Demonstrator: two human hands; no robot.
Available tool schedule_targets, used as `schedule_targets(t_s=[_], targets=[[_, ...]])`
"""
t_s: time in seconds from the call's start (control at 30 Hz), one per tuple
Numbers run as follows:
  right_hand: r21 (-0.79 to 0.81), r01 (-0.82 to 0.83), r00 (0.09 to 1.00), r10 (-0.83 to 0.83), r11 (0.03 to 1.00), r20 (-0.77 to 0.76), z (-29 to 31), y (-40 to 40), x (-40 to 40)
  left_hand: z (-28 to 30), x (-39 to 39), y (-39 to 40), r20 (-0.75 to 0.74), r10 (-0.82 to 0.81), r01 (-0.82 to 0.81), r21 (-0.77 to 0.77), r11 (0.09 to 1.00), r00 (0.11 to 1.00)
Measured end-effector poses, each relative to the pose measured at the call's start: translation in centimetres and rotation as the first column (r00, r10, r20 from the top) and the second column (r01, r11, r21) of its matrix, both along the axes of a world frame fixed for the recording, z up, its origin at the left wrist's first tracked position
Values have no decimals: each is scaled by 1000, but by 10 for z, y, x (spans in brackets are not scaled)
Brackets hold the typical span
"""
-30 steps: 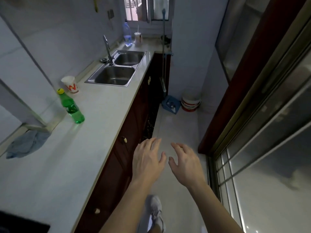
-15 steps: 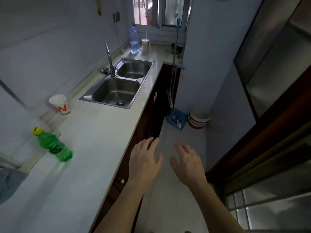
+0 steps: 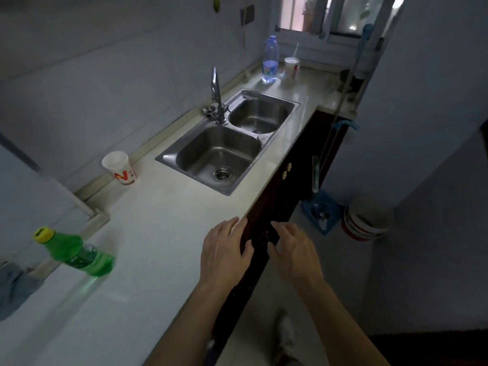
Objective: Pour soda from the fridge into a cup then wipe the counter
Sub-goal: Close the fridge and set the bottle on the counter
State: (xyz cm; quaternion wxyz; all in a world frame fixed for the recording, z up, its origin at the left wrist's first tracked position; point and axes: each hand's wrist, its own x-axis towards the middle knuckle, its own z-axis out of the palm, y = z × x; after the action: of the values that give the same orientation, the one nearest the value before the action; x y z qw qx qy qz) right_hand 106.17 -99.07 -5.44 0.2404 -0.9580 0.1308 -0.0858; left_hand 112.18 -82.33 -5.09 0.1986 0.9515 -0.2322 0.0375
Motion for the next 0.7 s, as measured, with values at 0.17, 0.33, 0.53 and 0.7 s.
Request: schedule_targets(t_s=[0.17,0.33,0.53,0.7], targets=[[6,-152,988,152,988,14,4,-51,79,4,51,-35,-14,184,-183,49,982,983],[72,-310,951,309,948,29,3,-56,144,6,80,-36,-17,384,-382,76,921,923],[77,-572,820,572,817,29,-7,2,197,14,84,6,-37,627,-621,100,777,778],[67,-726,687,725,684,42,-13,67,218,13,77,51,-34,754,-749,86,657,656]])
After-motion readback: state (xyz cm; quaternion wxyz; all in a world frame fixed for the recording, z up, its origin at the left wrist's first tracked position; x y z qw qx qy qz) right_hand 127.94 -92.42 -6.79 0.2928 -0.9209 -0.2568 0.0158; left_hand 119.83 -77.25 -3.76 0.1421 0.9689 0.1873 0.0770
